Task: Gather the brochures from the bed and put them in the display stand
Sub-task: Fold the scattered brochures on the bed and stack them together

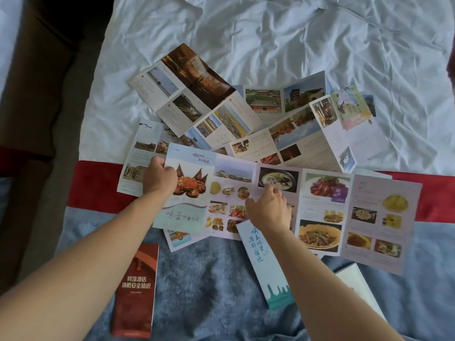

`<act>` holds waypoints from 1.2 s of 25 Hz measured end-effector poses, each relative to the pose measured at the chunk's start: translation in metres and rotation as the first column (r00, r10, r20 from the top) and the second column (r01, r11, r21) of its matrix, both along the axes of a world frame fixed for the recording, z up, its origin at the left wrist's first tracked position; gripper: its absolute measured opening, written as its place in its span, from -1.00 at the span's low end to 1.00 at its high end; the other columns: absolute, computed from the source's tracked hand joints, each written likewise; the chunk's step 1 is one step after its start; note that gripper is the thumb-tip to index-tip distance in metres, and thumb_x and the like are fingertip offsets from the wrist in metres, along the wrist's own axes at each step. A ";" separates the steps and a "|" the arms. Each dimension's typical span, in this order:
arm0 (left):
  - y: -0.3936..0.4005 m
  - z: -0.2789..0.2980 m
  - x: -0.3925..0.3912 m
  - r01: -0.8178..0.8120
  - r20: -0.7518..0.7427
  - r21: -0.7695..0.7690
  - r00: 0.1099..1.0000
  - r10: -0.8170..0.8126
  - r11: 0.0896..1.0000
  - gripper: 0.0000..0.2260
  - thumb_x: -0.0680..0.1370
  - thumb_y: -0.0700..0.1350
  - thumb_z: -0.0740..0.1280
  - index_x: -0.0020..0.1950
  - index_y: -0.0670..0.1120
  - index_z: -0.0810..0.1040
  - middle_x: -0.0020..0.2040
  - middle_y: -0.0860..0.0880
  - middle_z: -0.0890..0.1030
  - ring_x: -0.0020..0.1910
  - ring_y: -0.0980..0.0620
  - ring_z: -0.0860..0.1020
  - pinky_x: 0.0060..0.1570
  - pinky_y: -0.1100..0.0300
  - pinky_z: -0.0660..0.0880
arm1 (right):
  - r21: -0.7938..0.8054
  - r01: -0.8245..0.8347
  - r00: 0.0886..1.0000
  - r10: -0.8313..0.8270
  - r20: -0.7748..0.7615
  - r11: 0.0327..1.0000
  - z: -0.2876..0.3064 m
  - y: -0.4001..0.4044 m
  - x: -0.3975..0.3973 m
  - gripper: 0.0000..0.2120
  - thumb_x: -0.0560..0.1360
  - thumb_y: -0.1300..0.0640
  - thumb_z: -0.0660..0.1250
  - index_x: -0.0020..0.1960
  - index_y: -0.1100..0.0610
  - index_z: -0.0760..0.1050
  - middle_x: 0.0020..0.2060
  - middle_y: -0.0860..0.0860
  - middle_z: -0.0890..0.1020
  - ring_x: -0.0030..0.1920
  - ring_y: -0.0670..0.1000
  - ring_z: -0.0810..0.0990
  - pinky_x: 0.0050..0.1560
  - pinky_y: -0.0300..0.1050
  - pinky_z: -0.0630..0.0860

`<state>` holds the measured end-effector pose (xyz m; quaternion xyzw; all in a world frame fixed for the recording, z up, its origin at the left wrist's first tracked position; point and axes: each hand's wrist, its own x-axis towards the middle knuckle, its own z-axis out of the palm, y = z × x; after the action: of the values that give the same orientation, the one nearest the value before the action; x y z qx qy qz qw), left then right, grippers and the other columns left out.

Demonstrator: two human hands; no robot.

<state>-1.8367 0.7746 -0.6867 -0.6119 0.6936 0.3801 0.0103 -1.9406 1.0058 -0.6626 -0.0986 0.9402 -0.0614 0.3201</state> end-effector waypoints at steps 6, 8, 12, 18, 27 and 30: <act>0.021 -0.004 -0.009 -0.003 -0.091 0.242 0.996 0.026 0.970 -0.76 0.54 -0.21 0.17 0.17 -0.05 0.46 0.04 -0.06 0.57 -0.06 -0.02 0.53 -0.19 0.09 0.45 | -0.083 0.071 0.992 -0.062 0.107 0.994 0.005 -0.005 0.002 -0.42 0.58 -0.12 0.21 0.51 0.12 0.22 0.41 0.16 0.41 0.35 0.22 0.44 0.36 0.23 0.39; 0.027 -0.003 -0.013 -0.021 -0.164 0.365 0.983 0.087 0.931 -0.74 0.53 -0.20 0.20 0.20 -0.07 0.51 0.11 -0.10 0.60 0.07 -0.10 0.56 0.01 0.01 0.50 | -0.149 0.008 0.993 0.009 0.114 0.989 0.006 -0.001 -0.001 -0.59 0.64 -0.06 0.12 0.40 0.13 0.27 0.35 0.19 0.44 0.20 0.16 0.49 0.28 0.17 0.47; 0.043 0.004 -0.026 -0.031 -0.257 0.530 0.947 0.195 0.848 -0.78 0.49 -0.17 0.24 0.06 -0.01 0.60 -0.03 -0.13 0.69 0.01 -0.16 0.64 -0.01 -0.05 0.56 | -0.411 0.330 0.937 -0.243 0.250 0.850 0.016 0.003 -0.005 -0.48 0.66 -0.25 -0.06 0.36 0.06 0.41 0.31 0.14 0.55 0.19 0.13 0.54 0.15 0.02 0.43; 0.071 0.007 -0.048 0.196 -0.225 0.385 0.968 -0.115 0.902 -0.85 0.49 -0.06 0.37 0.04 0.01 0.53 -0.07 -0.03 0.66 -0.11 -0.04 0.64 -0.22 0.12 0.55 | -0.491 0.747 0.656 -0.379 0.652 0.448 0.026 -0.006 -0.007 -0.33 0.47 -0.52 0.02 0.24 -0.10 0.58 0.12 0.02 0.71 0.15 0.08 0.65 0.23 0.16 0.52; 0.072 0.001 -0.037 0.183 -0.317 0.479 0.948 -0.025 0.858 -0.74 0.49 -0.07 0.39 0.15 0.13 0.51 0.05 0.06 0.63 -0.04 0.07 0.64 -0.16 0.16 0.57 | -0.549 0.598 0.800 -0.388 0.458 0.584 0.019 -0.023 -0.011 -0.70 0.41 0.34 0.34 -0.05 -0.06 0.53 -0.17 -0.09 0.69 -0.19 -0.06 0.67 -0.35 -0.18 0.62; 0.070 -0.002 -0.034 0.205 -0.296 0.351 0.950 -0.099 0.914 -0.85 0.52 -0.19 0.34 -0.04 0.07 0.58 -0.08 0.06 0.68 -0.19 0.10 0.65 -0.38 0.27 0.50 | -0.518 0.512 0.858 -0.384 0.341 0.685 0.011 -0.017 -0.009 -0.58 0.45 0.25 0.37 0.25 -0.05 0.43 0.00 -0.11 0.62 -0.07 -0.08 0.63 -0.15 -0.04 0.67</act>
<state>-1.8705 0.8445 -0.6883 -0.4840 0.6481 0.5847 0.0623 -1.9493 0.9892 -0.6519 0.0476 0.8296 -0.4380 0.3431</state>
